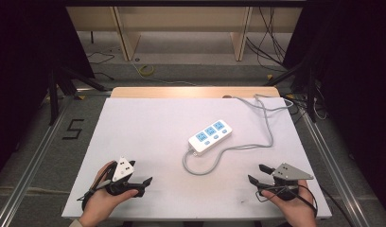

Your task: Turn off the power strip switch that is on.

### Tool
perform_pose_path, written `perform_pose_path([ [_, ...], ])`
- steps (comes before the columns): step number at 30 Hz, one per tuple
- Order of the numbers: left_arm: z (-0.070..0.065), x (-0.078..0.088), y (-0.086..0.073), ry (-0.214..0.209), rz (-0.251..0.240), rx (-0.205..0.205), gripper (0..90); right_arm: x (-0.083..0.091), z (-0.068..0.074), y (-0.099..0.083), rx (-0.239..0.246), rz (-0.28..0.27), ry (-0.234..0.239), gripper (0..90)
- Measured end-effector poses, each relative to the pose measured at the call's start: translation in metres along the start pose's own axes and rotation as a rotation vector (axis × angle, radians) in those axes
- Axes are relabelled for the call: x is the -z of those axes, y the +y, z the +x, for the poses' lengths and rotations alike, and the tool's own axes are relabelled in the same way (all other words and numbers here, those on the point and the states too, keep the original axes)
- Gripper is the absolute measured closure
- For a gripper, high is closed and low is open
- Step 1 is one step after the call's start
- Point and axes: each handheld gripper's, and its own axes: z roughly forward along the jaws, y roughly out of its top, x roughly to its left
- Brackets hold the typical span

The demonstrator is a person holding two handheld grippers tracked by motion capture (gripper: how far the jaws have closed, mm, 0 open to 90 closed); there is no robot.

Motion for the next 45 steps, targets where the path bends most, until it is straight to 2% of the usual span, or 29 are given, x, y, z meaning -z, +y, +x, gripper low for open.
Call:
perform_pose_path([
  [1,0.000,0.000,0.000,0.003,0.003,-0.003,15.8,0.000,0.000,0.000,0.000,0.000,0.000,45.2],
  [3,0.000,0.001,-0.001,0.005,0.002,-0.005,16.1,0.000,0.003,0.002,-0.003,0.015,0.006,55.6],
  [4,0.000,0.001,-0.001,0.004,0.004,-0.007,16.1,0.000,0.003,0.002,-0.003,0.015,0.006,55.6],
  [5,-0.001,0.001,-0.001,0.001,0.005,-0.008,16.1,-0.001,0.005,0.004,0.012,0.023,0.010,66.2],
  [8,-0.002,0.001,-0.001,0.005,0.002,-0.010,16.3,-0.001,0.007,0.005,0.029,0.039,0.004,81.4],
  [11,-0.003,0.000,0.000,0.006,0.003,-0.009,16.6,-0.001,0.007,0.006,0.038,0.047,0.003,90.0],
  [20,-0.004,-0.001,0.001,0.008,0.006,-0.017,16.9,-0.003,0.007,0.010,0.035,0.058,0.005,90.0],
  [45,-0.005,-0.001,0.001,0.012,0.000,-0.015,17.1,-0.014,0.009,0.030,0.038,0.047,0.013,90.0],
])
